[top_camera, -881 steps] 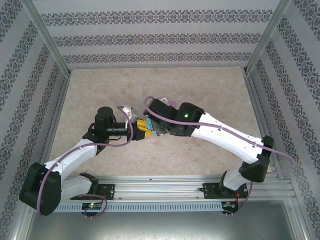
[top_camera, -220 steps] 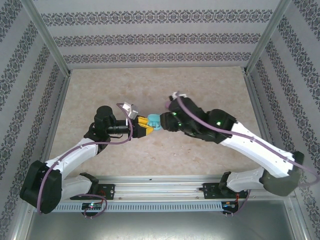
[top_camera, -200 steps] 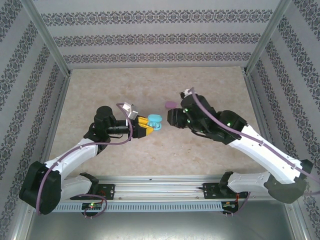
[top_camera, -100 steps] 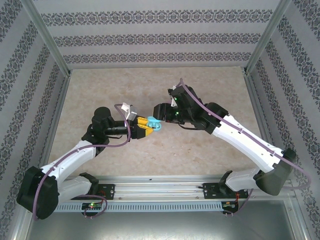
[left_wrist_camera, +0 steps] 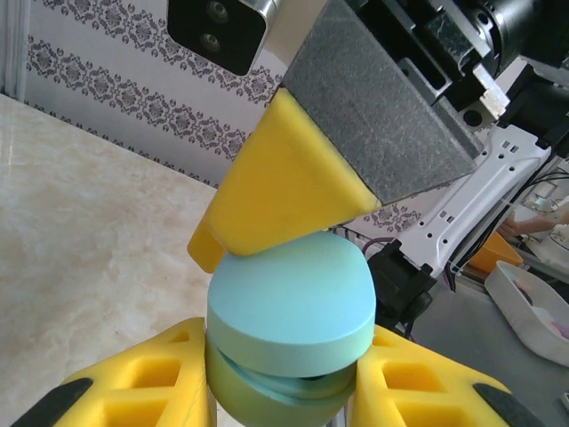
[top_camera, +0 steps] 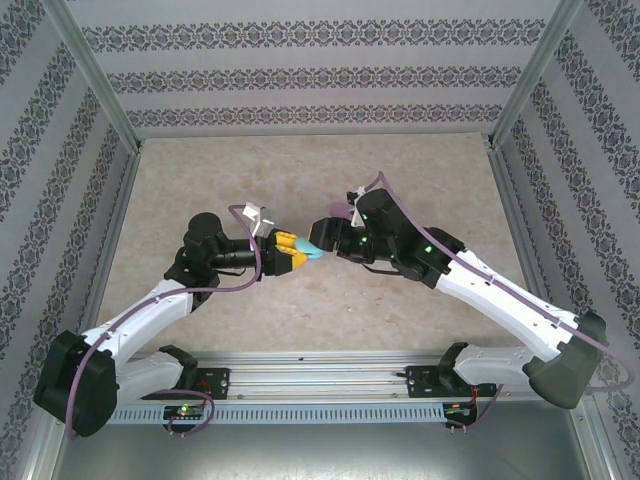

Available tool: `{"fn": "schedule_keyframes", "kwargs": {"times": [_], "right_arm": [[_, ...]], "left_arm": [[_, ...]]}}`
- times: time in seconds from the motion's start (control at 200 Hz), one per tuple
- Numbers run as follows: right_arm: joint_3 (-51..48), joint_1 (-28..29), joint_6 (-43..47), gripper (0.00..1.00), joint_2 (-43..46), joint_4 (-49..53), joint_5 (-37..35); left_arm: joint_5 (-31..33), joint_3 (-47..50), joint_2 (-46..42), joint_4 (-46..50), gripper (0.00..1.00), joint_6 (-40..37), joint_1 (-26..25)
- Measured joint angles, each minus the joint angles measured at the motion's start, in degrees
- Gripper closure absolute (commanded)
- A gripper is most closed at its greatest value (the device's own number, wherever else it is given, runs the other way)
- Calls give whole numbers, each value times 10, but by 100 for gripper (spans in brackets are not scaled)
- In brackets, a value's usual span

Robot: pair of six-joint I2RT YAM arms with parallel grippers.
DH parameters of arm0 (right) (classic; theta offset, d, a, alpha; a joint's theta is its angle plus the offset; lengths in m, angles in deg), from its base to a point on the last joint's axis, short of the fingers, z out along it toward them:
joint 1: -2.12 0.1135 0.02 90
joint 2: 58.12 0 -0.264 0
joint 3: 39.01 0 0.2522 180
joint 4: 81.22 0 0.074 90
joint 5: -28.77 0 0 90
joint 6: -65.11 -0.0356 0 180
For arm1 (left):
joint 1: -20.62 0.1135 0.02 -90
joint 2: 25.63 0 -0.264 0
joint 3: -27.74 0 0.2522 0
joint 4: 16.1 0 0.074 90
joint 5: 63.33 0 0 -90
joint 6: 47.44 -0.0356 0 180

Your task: Insert the wireless bluetooth earbuds into the charging case

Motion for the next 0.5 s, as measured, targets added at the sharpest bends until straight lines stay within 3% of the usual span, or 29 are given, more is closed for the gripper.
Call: {"fn": "schedule_keyframes", "kwargs": {"times": [0.3,0.5], "right_arm": [[-67,-4,-97,42,4,-141,48],[-89,-8,-150,58,-8,-214,77]], "left_arm": [[28,0,9,-15,91,10,0],[54,-1,10,-16,89,10,1]]}}
